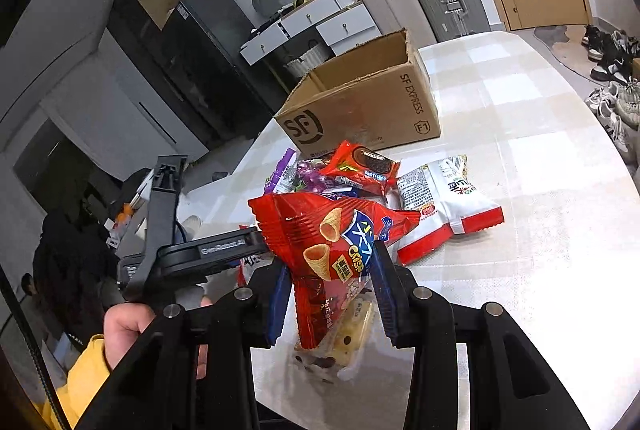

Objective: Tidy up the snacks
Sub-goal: 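Lift and carry the red chip bag and white snack bag over the box with both tools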

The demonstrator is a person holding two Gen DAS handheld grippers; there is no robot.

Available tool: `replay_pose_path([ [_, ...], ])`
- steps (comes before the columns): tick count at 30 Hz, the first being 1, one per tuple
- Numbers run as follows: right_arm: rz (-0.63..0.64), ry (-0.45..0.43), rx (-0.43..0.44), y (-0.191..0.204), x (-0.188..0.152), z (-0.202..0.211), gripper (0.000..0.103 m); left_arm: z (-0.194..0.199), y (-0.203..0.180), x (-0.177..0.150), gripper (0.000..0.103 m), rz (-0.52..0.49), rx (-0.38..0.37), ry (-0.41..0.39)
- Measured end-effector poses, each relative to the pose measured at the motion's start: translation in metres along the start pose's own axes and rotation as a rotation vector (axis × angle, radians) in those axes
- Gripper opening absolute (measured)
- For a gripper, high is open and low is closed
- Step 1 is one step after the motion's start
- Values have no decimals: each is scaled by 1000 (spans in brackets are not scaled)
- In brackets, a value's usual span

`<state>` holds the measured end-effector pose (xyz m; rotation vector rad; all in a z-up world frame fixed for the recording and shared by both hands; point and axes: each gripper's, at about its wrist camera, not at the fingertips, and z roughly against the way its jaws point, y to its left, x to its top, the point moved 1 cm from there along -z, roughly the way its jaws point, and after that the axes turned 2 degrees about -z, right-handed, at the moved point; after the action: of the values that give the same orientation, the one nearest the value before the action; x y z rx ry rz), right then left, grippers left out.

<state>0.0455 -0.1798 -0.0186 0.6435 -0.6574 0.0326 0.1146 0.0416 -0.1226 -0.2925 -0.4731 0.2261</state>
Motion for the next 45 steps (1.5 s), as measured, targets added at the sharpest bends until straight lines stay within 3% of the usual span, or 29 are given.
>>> replay_pose_path([
  [5,-2,9,-6,0,0,-7,38,10,3,-3,58,-46,-22,-11],
  [23,13,7,1,10,-2,-24,38,78,-6,-35,58,-280,72,-179],
  [35,-48,-18,23,6,7,-27,38,100,-14,-36,58,-312,32,-214],
  [45,-52,-91,67,24,59,-6,38,145,-21,3,58,-287,-39,-265],
])
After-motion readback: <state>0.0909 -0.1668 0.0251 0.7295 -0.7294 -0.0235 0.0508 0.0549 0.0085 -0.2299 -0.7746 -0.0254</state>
